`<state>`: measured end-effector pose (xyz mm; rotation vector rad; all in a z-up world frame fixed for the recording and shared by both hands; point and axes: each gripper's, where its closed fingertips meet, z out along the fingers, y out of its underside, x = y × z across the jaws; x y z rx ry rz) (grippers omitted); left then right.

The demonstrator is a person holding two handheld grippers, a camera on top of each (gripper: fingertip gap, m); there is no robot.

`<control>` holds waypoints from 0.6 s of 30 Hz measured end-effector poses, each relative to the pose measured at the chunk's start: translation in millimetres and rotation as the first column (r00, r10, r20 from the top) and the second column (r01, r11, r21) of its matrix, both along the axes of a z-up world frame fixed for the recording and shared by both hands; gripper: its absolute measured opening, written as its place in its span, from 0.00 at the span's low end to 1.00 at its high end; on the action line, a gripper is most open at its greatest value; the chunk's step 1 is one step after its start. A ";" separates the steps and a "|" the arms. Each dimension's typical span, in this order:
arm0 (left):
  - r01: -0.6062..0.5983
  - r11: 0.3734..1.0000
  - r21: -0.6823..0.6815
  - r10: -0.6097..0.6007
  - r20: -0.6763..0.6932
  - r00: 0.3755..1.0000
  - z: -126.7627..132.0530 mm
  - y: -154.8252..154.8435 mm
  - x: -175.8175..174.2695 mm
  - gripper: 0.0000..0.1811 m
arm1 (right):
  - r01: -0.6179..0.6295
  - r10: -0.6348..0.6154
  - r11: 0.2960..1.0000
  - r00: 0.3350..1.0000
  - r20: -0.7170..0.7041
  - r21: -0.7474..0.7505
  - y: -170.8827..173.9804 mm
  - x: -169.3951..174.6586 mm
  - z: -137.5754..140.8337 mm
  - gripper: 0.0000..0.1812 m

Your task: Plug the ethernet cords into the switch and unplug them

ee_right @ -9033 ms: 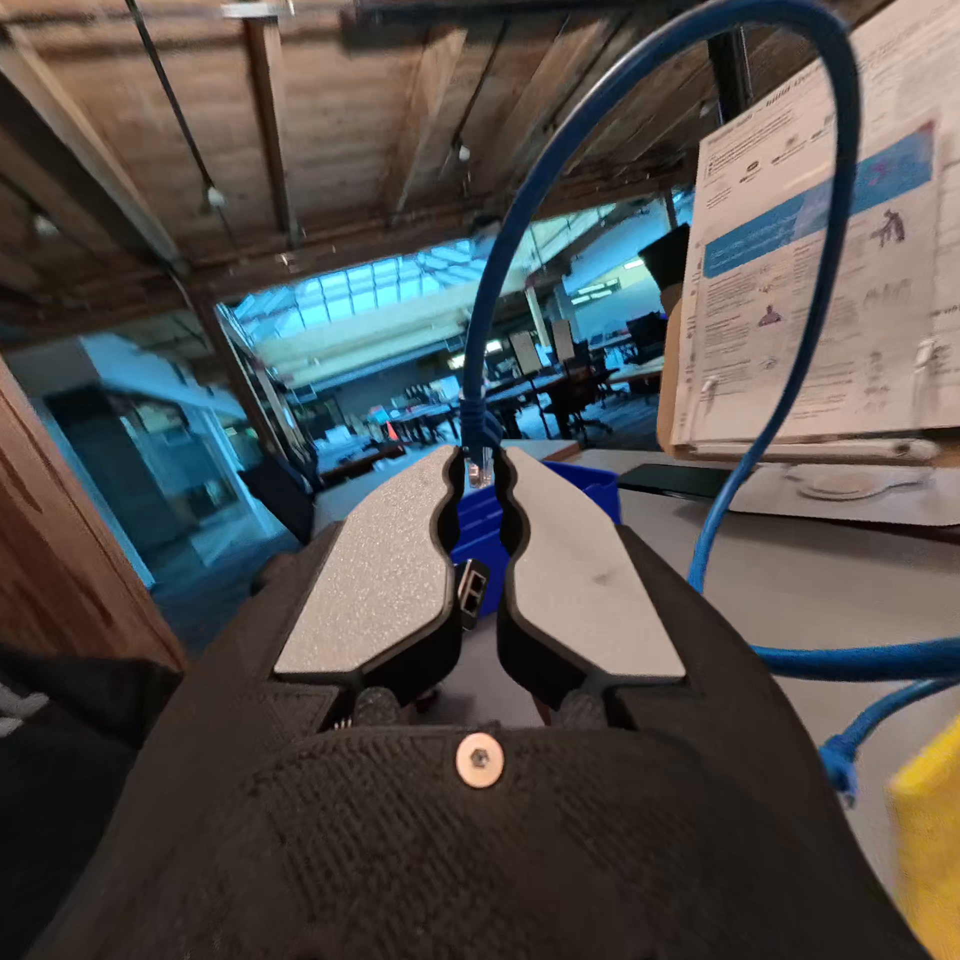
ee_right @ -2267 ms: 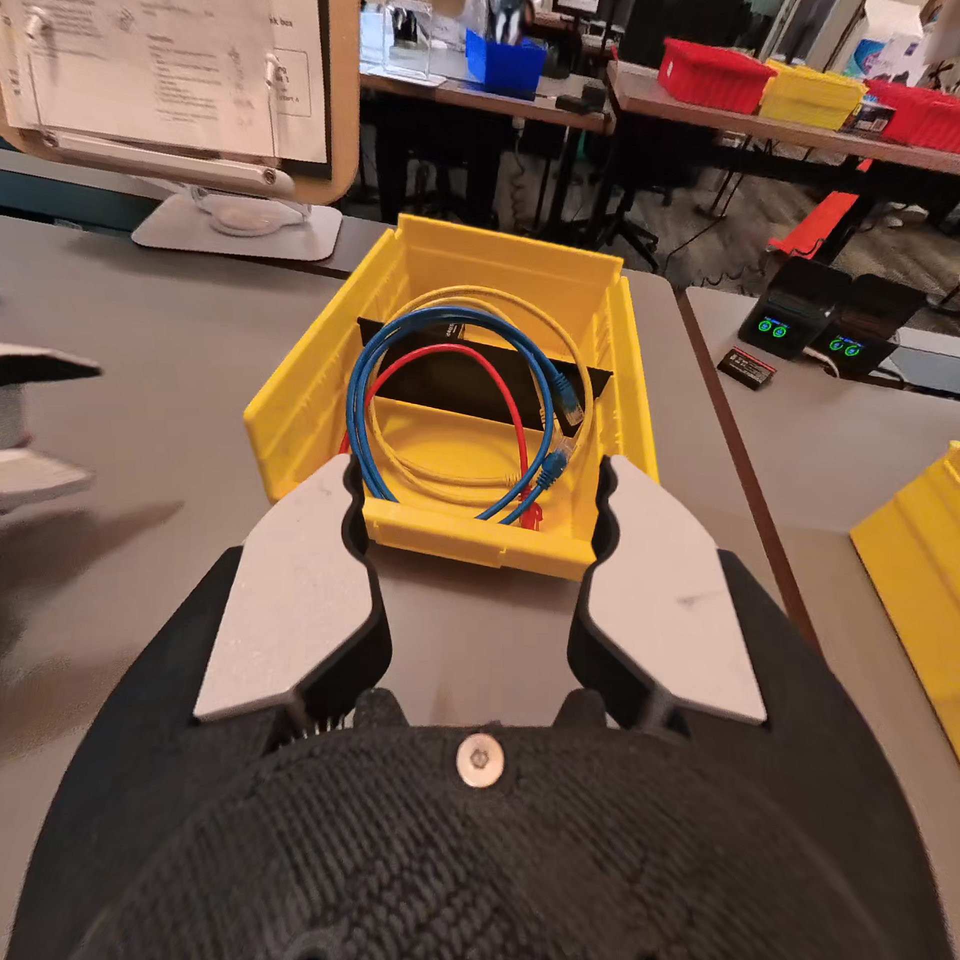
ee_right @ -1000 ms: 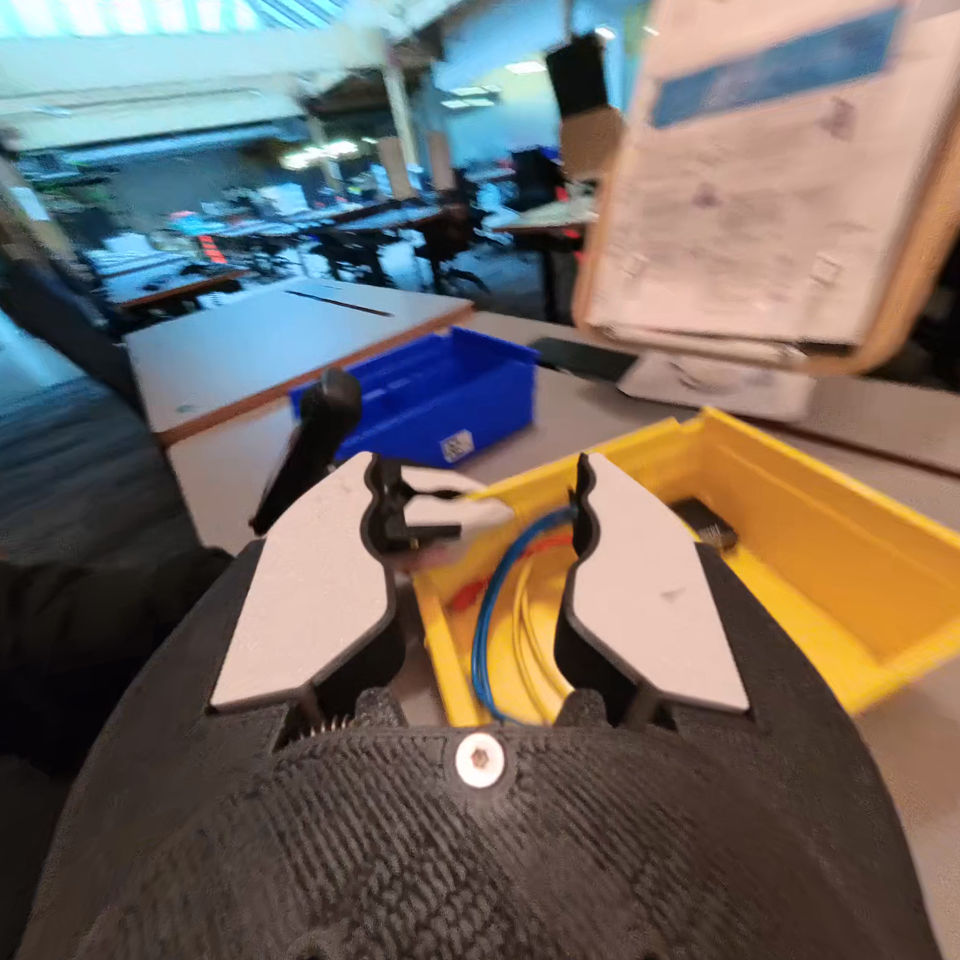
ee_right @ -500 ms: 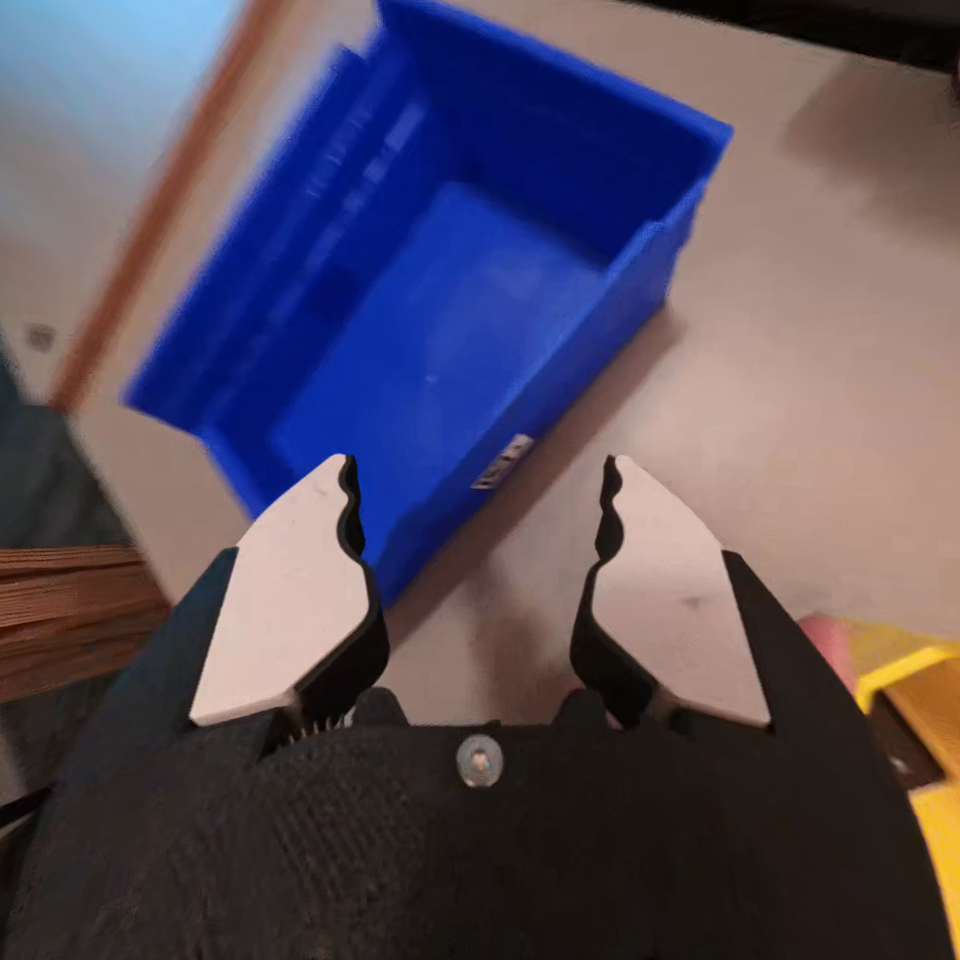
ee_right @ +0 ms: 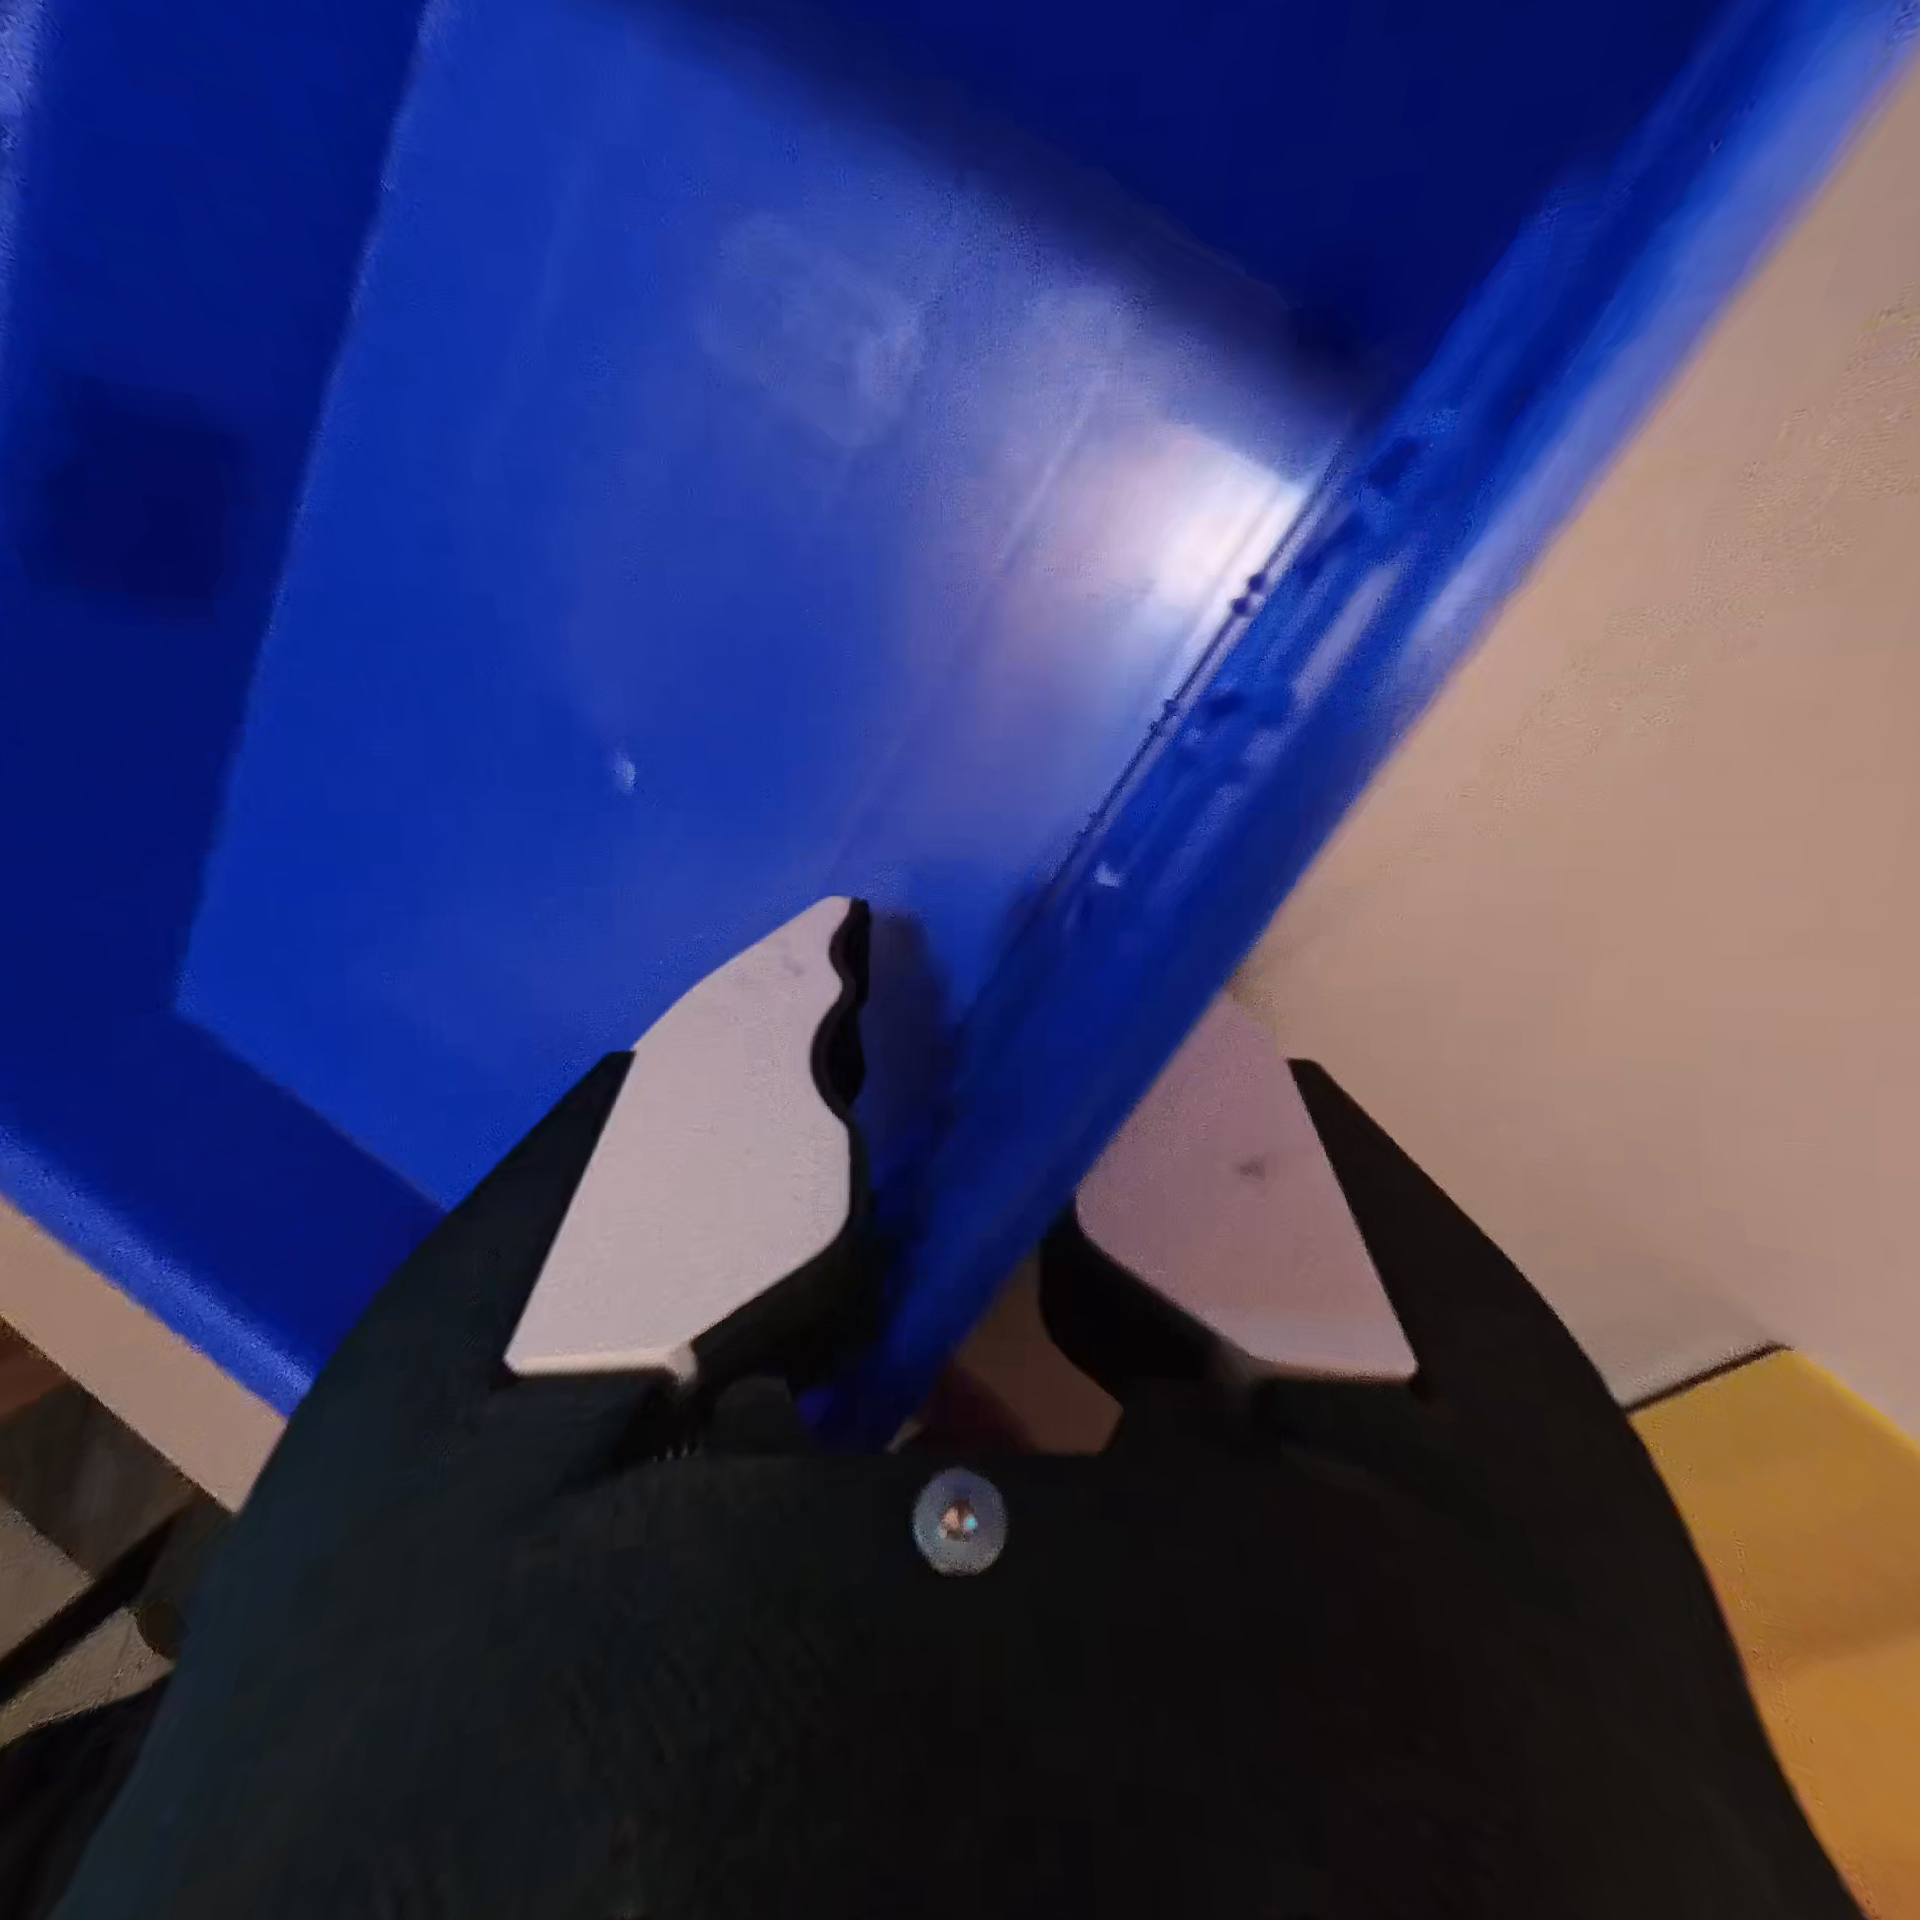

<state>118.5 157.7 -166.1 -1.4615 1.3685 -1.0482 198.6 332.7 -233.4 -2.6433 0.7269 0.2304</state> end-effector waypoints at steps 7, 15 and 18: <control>0.031 0.999 -0.010 -0.031 0.010 0.999 0.3 10.0 0.2 0.08 | -0.071 0.069 0.994 0.997 0.031 0.086 12.8 8.2 32.7 0.16; 0.032 0.996 0.087 -0.031 -0.014 0.999 -1.2 23.3 0.7 0.06 | -0.023 -0.034 0.900 0.992 0.124 0.434 -17.5 82.4 202.1 0.17; 0.023 0.993 0.114 -0.020 -0.023 1.000 -1.8 34.7 0.5 0.05 | 0.020 -0.122 0.849 0.980 0.158 0.528 -71.6 116.3 248.1 0.17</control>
